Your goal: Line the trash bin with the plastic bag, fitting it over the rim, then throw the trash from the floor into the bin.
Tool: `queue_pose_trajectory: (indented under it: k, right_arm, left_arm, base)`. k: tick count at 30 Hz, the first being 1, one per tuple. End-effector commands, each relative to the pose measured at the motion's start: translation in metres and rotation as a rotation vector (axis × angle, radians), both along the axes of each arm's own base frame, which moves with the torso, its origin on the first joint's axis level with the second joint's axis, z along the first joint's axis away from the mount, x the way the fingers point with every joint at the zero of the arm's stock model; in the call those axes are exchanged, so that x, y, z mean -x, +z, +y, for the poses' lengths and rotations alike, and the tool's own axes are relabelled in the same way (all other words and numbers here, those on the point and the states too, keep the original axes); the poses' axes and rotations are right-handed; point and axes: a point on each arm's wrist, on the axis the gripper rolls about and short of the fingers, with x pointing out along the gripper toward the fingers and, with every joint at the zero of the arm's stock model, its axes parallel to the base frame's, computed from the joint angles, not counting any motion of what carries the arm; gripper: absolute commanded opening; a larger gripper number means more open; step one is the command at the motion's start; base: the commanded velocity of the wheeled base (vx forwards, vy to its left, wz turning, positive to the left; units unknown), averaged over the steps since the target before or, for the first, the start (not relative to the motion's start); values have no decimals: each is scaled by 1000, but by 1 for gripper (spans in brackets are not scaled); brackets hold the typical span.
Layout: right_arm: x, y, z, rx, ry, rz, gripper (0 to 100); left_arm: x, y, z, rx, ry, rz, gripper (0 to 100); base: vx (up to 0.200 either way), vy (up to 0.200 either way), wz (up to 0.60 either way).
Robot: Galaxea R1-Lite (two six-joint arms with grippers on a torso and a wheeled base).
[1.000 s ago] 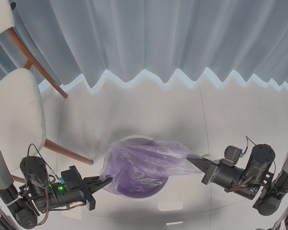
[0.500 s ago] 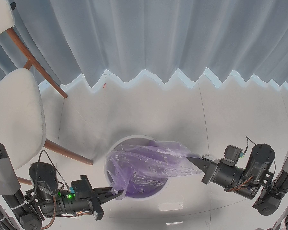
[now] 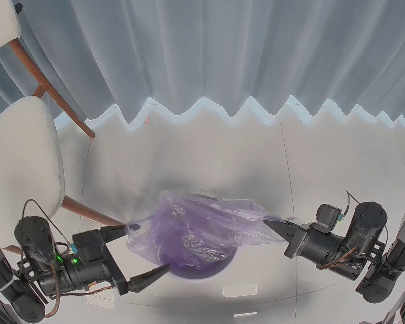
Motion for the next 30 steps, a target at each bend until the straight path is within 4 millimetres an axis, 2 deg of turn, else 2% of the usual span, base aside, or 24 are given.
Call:
queue_pose_trajectory:
  k: [1,4,6,12,17,25,30]
  right_arm:
    - [0,1,0,-5,0,-8,0]
    - [0,3,0,-10,0,-14,0]
    - [0,3,-1,-12,-1,-16,0]
    - [6,2,-4,5,8,-13,0]
    - [12,2,-6,17,38,-7,0]
    - [27,-8,-9,47,130,50,0]
    - [30,-11,-12,64,135,60,0]
  left_arm:
    - [-5,46,12,219,125,-89,100]
    - [-28,60,17,267,306,-98,100]
    - [-38,61,22,251,387,-82,100]
    - [-51,52,22,223,411,-34,100]
    - [-48,45,20,201,399,-8,100]
    - [-46,28,-1,165,319,63,100]
    - [-43,18,-2,143,294,95,100]
  base:
    - [0,0,0]
    - [0,0,0]
    - [0,0,0]
    - [0,0,0]
    - [0,0,0]
    - [0,0,0]
    - [0,0,0]
